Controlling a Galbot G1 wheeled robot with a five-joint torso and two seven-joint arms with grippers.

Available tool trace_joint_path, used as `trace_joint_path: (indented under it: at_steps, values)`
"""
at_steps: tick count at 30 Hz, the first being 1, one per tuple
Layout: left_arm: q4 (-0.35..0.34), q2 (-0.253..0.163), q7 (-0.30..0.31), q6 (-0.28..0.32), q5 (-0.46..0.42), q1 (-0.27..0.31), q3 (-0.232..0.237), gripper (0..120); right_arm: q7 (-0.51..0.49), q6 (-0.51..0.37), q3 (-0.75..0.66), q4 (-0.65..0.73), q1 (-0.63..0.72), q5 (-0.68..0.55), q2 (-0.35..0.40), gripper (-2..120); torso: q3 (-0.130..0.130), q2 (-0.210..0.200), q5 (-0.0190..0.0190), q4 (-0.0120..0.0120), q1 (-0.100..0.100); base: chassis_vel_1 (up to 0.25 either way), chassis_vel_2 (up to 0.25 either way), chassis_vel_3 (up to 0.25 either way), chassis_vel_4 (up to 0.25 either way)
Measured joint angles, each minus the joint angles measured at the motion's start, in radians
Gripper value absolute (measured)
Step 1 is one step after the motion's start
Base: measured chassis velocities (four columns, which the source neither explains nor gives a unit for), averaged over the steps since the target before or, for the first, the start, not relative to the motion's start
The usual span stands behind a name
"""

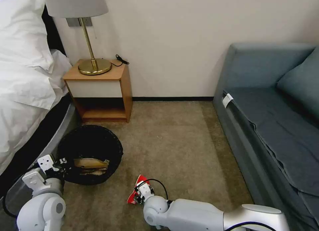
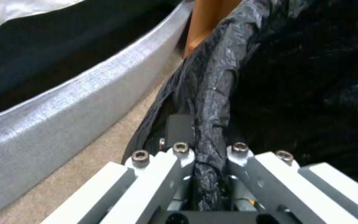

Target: Pick up the trash bin, then pick up the garbage on the floor and place it into the trash bin.

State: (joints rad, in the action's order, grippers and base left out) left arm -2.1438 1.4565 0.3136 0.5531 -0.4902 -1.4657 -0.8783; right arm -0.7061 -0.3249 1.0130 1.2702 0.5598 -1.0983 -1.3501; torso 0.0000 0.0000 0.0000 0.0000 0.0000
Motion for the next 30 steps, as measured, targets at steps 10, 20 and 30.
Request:
trace_joint_path:
  at_steps: [10,20,30]
  values:
    - [0.0,0.001,-0.001,-0.001,0.005,0.0,0.003,3,0.013,0.009,-0.003,0.003,0.004,0.029,0.012,19,0.0,0.0,0.0,0.0,0.0,0.0,0.0,0.0,0.0]
    - [0.004,0.004,-0.002,-0.001,0.009,0.002,0.005,3,0.024,0.019,-0.007,0.017,0.004,0.042,0.026,0,0.0,0.0,0.0,0.0,0.0,0.0,0.0,0.0,0.0]
    - [0.004,0.001,-0.003,-0.002,0.008,0.003,0.003,3,0.023,0.028,-0.086,0.1,-0.02,0.069,0.093,0,0.0,0.0,0.0002,0.0002,0.0,0.0,0.0,0.0,0.0]
